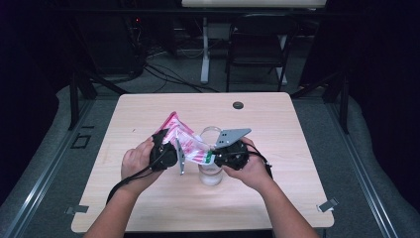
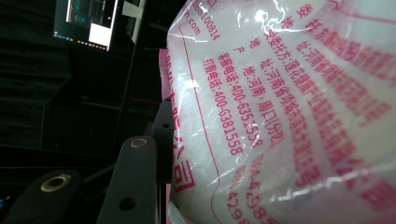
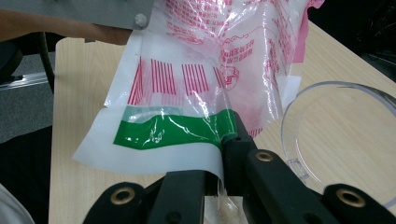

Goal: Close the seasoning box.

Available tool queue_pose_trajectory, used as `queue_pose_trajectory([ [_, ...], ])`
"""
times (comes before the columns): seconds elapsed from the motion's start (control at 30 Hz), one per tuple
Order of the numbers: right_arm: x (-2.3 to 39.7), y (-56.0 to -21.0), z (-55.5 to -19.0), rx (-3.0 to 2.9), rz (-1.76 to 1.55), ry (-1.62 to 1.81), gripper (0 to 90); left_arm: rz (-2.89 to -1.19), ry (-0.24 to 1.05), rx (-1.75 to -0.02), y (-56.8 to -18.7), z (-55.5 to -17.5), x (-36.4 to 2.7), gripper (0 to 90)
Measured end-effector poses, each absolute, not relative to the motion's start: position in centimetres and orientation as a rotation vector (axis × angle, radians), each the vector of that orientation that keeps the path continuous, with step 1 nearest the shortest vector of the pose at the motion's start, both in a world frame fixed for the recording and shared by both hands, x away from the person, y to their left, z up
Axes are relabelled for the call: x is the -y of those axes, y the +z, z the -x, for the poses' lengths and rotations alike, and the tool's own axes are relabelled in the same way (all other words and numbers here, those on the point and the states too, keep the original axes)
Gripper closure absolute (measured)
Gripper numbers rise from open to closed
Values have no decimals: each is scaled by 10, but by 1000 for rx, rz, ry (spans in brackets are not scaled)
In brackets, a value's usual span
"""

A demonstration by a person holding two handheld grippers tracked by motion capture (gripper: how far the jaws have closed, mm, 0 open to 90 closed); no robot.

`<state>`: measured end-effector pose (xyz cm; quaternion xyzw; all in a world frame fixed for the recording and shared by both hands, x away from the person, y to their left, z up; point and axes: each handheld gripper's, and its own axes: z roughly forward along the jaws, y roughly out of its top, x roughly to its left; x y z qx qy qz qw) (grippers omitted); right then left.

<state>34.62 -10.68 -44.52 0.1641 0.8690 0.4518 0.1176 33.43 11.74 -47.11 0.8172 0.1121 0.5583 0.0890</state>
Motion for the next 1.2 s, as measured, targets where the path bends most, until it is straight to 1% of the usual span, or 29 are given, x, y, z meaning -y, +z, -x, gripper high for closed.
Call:
queue_pose_trajectory([
  [0.47, 109, -447, -347, -2559, -477, 1321, 884, -2426, 1695, -307, -468, -334, -115, 619],
  [0.73, 109, -449, -348, -2578, -479, 1318, 887, -2427, 1684, -307, -469, -335, -114, 620],
  [1.2, 112, -457, -346, -2591, -508, 1274, 900, -2413, 1708, -249, -471, -335, -108, 622],
])
